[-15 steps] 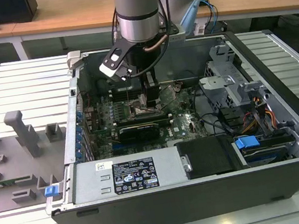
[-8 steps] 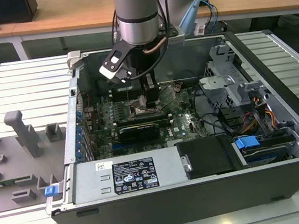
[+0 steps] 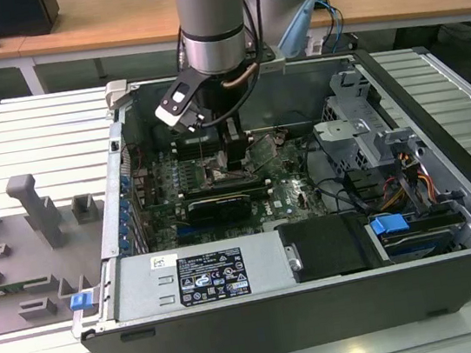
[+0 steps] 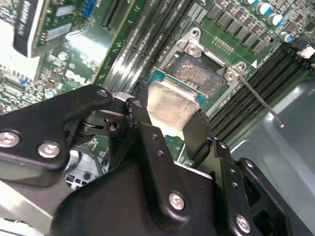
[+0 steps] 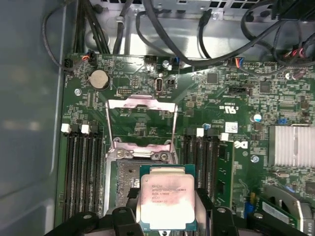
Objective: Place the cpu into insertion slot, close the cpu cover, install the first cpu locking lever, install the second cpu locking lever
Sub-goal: 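Place the cpu into insertion slot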
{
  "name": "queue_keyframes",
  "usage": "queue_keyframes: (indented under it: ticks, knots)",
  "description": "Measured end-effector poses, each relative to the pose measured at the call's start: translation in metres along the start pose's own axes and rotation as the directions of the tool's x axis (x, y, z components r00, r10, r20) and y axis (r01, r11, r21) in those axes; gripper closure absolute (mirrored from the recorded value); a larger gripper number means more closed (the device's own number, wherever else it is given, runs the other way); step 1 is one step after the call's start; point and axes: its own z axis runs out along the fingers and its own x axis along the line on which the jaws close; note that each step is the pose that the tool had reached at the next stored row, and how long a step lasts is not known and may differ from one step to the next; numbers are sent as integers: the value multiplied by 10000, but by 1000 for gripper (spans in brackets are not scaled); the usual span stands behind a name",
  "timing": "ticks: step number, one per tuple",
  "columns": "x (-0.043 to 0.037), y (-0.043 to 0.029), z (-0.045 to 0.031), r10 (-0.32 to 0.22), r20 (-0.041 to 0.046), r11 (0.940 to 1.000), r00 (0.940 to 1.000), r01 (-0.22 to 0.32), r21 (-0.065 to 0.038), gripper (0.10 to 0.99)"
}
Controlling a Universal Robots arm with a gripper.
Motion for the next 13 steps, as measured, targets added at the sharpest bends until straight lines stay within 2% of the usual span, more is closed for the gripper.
queue_keyframes:
  ticks: [5, 9, 11, 13]
  knots:
    - [97, -3, 70, 3, -1, 10000, 10000, -3, 26, 557]
    - [129, -17, 128, 123, 8, 9999, 9999, -123, 37, 557]
    - [140, -17, 145, 171, 71, 9998, 9998, -171, 45, 557]
    - [153, -28, 169, 222, 90, 9997, 9997, -223, 52, 557]
